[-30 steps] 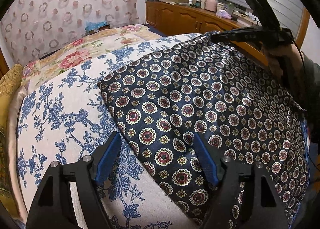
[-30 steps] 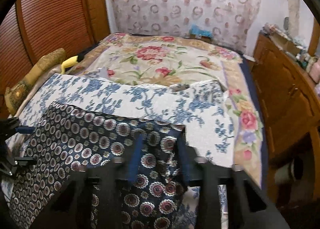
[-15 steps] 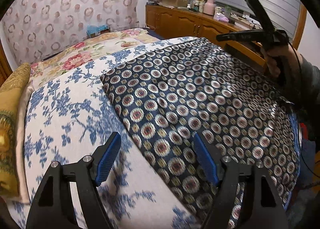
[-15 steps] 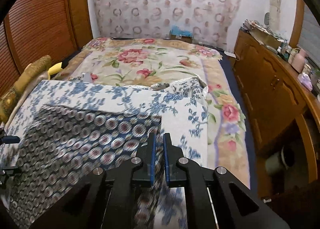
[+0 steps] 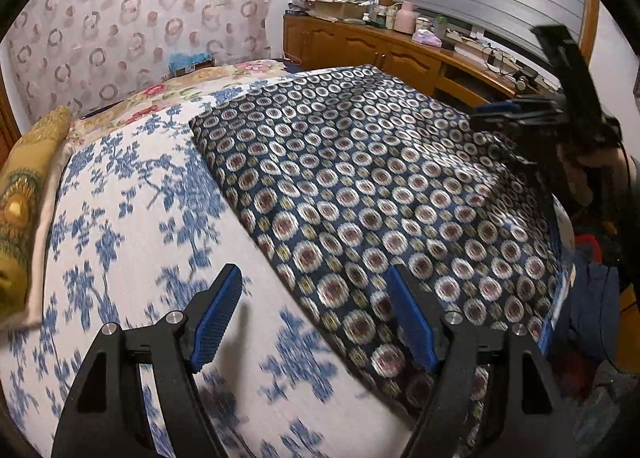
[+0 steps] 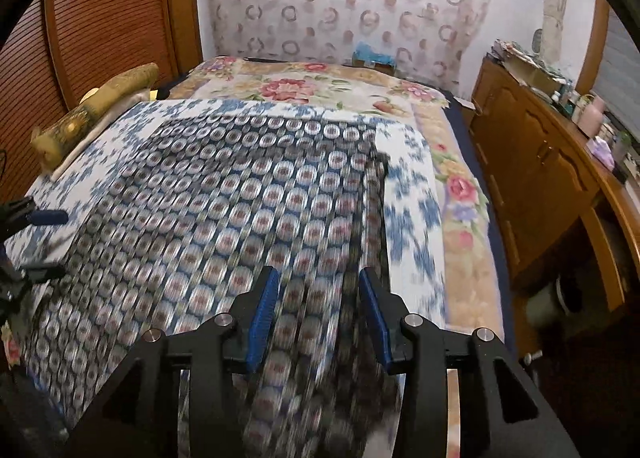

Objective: Fold small clothes
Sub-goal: 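Lay the shirt flat and grasp its hem with the right gripper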

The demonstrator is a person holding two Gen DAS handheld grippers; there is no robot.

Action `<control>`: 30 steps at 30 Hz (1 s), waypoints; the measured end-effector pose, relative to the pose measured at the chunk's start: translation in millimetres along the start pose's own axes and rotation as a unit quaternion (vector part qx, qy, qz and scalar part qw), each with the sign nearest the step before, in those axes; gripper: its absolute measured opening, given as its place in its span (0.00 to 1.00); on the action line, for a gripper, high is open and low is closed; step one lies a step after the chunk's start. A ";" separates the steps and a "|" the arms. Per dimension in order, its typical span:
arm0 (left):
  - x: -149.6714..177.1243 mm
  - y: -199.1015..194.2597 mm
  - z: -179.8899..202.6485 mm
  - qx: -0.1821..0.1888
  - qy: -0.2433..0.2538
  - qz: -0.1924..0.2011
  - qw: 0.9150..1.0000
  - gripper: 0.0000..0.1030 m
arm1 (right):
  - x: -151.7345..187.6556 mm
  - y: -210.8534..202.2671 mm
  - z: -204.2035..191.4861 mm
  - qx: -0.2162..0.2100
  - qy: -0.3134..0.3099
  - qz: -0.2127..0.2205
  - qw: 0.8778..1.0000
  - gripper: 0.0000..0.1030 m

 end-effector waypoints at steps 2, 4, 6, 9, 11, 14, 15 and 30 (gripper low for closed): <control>7.4 -4.0 4.8 0.005 -0.002 -0.003 1.000 0.74 | 16.0 -16.2 -2.7 0.001 0.004 0.003 1.000 0.42; 13.3 -6.6 9.7 0.009 0.002 -0.007 1.000 0.74 | 28.3 -29.9 -6.4 -0.001 0.007 0.004 1.000 0.42; 18.2 -8.5 13.2 0.010 0.006 -0.009 1.000 0.74 | 41.8 -40.4 -10.7 -0.004 0.006 0.001 1.000 0.42; 25.4 -10.5 17.4 0.016 0.008 -0.014 1.000 0.74 | 57.0 -46.3 -16.1 -0.007 0.007 -0.008 1.000 0.42; 28.1 -11.7 19.2 0.021 0.005 -0.016 1.000 0.74 | 65.6 -46.8 -18.3 -0.010 0.010 -0.013 1.000 0.42; 30.8 -12.7 22.1 0.027 0.005 -0.017 0.999 0.74 | 73.2 -47.3 -17.8 -0.005 0.016 -0.018 1.000 0.42; 31.6 -12.7 23.2 0.027 0.005 -0.018 0.999 0.74 | 75.4 -47.0 -18.5 -0.005 0.019 -0.018 1.000 0.41; 45.6 -20.3 39.7 0.071 0.011 -0.026 0.997 0.58 | 87.1 -56.3 -8.2 0.012 0.039 0.007 0.999 0.03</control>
Point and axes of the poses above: each gripper's, at about its wrist camera, not at the fingertips, and y roughly the way its jaws point, z to its right, x to its underside, the point moved 3 cm from there along y, roughly the way its jaws point, and after that the axes turned 1 degree about -z, right-handed, at the moved point
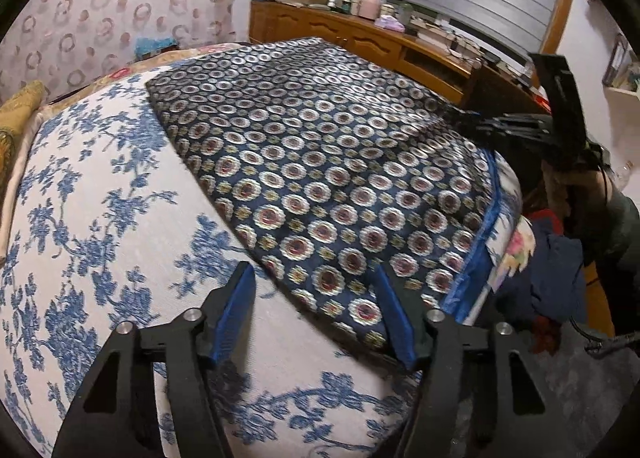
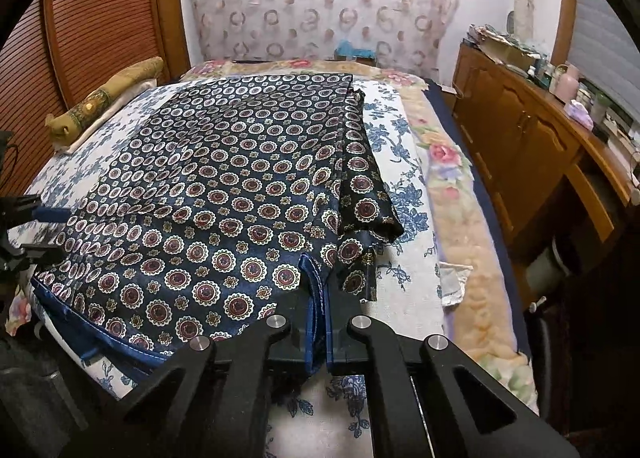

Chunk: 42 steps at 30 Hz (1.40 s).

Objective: Fold small clothes
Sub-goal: 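Lay the shirt flat and grasp its hem with the right gripper, then grasp the blue-trimmed hem with the left gripper beside the right gripper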

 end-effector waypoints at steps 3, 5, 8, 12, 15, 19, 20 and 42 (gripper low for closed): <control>1.8 -0.9 3.7 0.000 0.004 -0.005 1.000 0.55 | -5.6 -2.6 -3.3 0.005 -0.002 0.005 1.000 0.03; 4.1 -2.5 4.4 0.002 0.003 -0.006 1.000 0.52 | -9.0 -3.6 -9.1 0.019 -0.016 0.012 1.000 0.09; 6.9 -4.7 5.0 0.008 0.000 -0.007 1.000 0.43 | -11.4 -6.9 -18.2 0.019 -0.026 0.018 0.999 0.24; 7.0 -4.2 6.9 0.039 -0.008 -0.016 0.999 0.13 | -12.5 -13.2 -27.4 0.020 -0.032 0.028 0.999 0.47; 0.5 -7.7 9.0 0.040 -0.006 -0.005 0.999 0.04 | -13.3 -19.5 -37.8 0.007 -0.035 0.038 0.999 0.56; -23.5 -20.9 12.8 0.029 0.002 0.033 0.999 0.02 | -12.0 -24.0 -52.9 -0.013 -0.047 0.038 0.998 0.56; -30.9 -23.6 12.6 0.030 0.003 0.042 0.999 0.02 | -11.7 -25.6 -55.9 -0.022 -0.046 0.036 0.998 0.56; -88.5 -5.0 -19.6 0.006 -0.040 0.069 0.997 0.02 | 6.1 -28.4 -74.8 -0.085 -0.100 -0.013 0.991 0.56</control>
Point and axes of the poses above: each gripper's, at about its wrist camera, not at the fingertips, and y roughly the way its jaws point, z to its right, x to its underside, the point moved 3 cm from there along y, roughly the way its jaws point, and after that the axes turned 1 degree about -z, right-handed, at the moved point
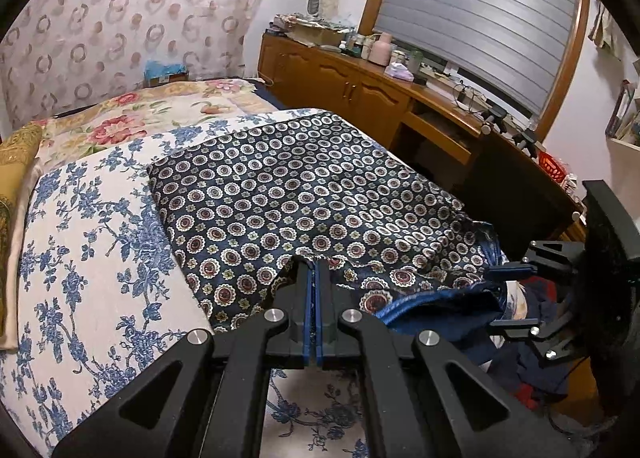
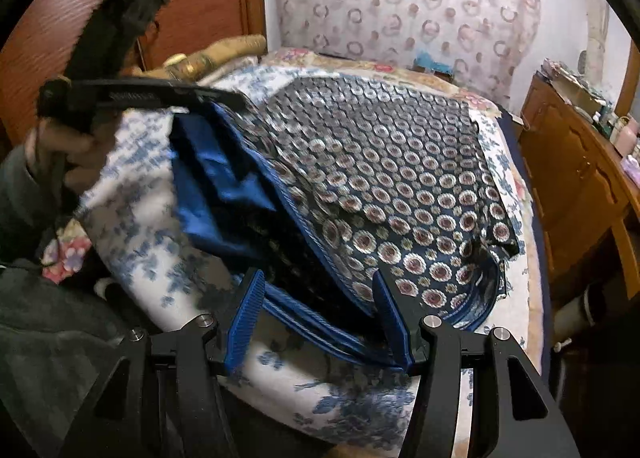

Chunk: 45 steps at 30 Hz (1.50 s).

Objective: Fold small clothes
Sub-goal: 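Grasp the blue-trimmed hem with the left gripper beside the right gripper, then lift the hem with both grippers and fold it over the shirt body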

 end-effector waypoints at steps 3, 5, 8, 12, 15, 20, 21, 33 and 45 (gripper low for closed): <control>0.3 0.6 -0.6 -0.001 0.000 0.000 1.000 0.02 | 1.5 8.6 4.4 0.008 -0.005 -0.017 1.000 0.56; 0.4 1.6 -1.5 -0.005 0.001 0.000 1.000 0.02 | 2.5 10.4 0.9 0.003 -0.014 -0.026 1.000 0.56; 0.4 4.9 -3.5 -0.006 -0.001 -0.003 1.000 0.02 | 4.4 11.6 -2.0 0.001 -0.025 -0.033 0.999 0.56; 0.7 9.4 -5.5 -0.010 -0.002 -0.007 1.000 0.02 | 5.9 12.7 -1.4 0.007 -0.034 -0.039 0.999 0.56; 1.3 11.8 -7.0 -0.011 -0.004 -0.010 1.000 0.02 | 9.3 14.5 -3.6 0.014 -0.045 -0.044 0.998 0.56; 2.9 17.1 -9.6 -0.014 -0.005 -0.017 1.000 0.02 | 14.1 13.5 -1.2 0.009 -0.057 -0.056 0.997 0.56; 3.4 18.1 -10.3 -0.014 -0.006 -0.018 1.000 0.02 | 13.7 12.3 1.0 0.009 -0.056 -0.058 0.997 0.56; 6.7 18.1 -11.6 -0.011 -0.010 -0.021 1.000 0.02 | 14.0 17.5 18.6 -0.011 -0.056 -0.069 0.996 0.45; -4.1 -9.2 -13.1 -0.022 -0.001 0.007 1.000 0.02 | -17.2 4.5 38.4 0.028 -0.020 0.004 0.999 0.05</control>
Point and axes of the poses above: each gripper's, at about its wrist camera, not at the fingertips, and y roughly the way its jaws point, z to its right, x to its underside, the point moved 3 cm from there along y, roughly the way its jaws point, and after that the axes turned 1 degree about -z, right-handed, at the moved point
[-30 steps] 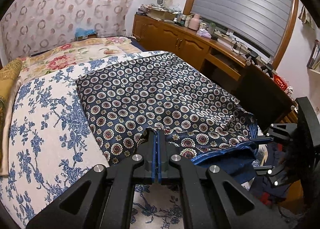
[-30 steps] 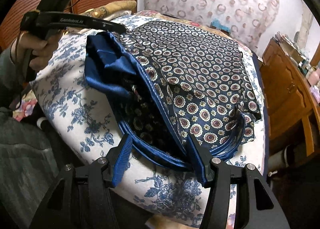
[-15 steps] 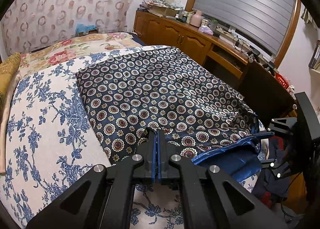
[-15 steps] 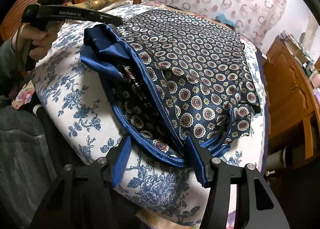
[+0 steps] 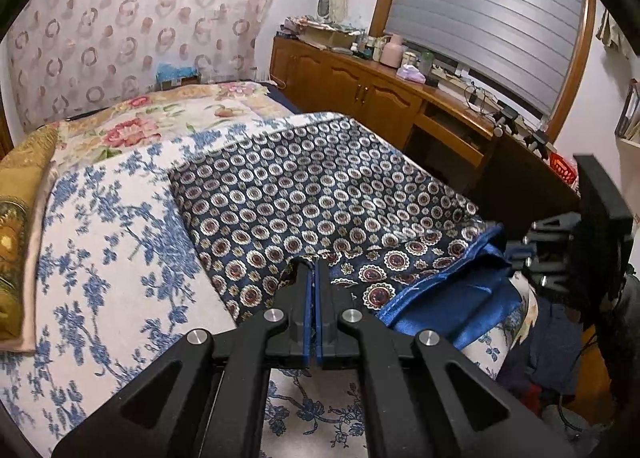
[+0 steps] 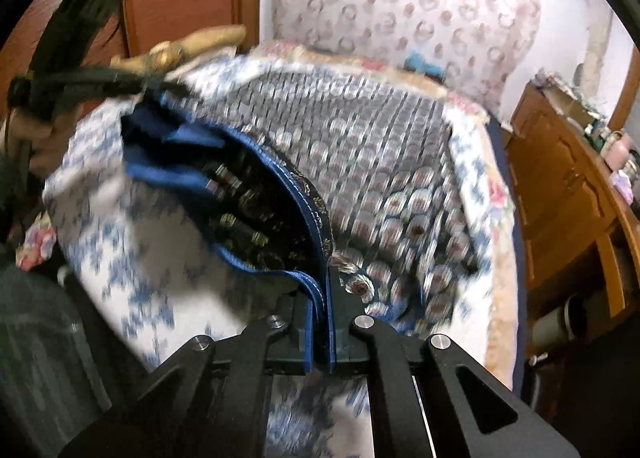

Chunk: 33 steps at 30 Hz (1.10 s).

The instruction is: Fold small clothes

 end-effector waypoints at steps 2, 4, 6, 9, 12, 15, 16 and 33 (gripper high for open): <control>-5.3 -3.7 -5.8 -0.004 -0.005 0.007 1.000 0.02 | -15.9 -5.4 3.7 0.005 0.001 0.021 1.000 0.05; -11.1 -6.0 -11.8 -0.005 -0.011 0.012 1.000 0.02 | -32.5 -7.6 8.1 0.007 0.006 0.040 0.999 0.05; -17.9 -6.2 -19.2 -0.007 -0.015 0.016 1.000 0.02 | -48.2 -7.5 12.0 0.010 0.012 0.055 0.998 0.05; -26.6 -3.0 -30.4 -0.011 -0.019 0.019 1.000 0.02 | -70.2 -2.2 18.0 0.008 0.011 0.074 0.997 0.05; -33.9 4.6 -41.6 -0.012 -0.027 0.018 0.999 0.02 | -82.4 6.7 24.2 0.004 0.015 0.087 0.996 0.05; -40.1 13.3 -49.9 -0.012 -0.031 0.015 0.999 0.02 | -91.0 17.1 33.6 -0.001 0.020 0.092 0.996 0.05; -42.2 16.5 -52.5 -0.014 -0.031 0.014 0.999 0.02 | -93.5 21.5 36.0 -0.002 0.020 0.091 0.996 0.05; -57.7 31.8 -95.2 -0.021 -0.056 0.020 0.998 0.47 | -119.1 109.6 66.2 -0.028 0.026 0.050 0.998 0.05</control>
Point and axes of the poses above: each gripper's, at about its wrist camera, not at the fingertips, and y roughly the way its jaws point, z to its right, x to its underside, the point moved 3 cm from there along y, roughly the way its jaws point, and after that the axes turned 1 degree about -z, right-handed, at the moved point
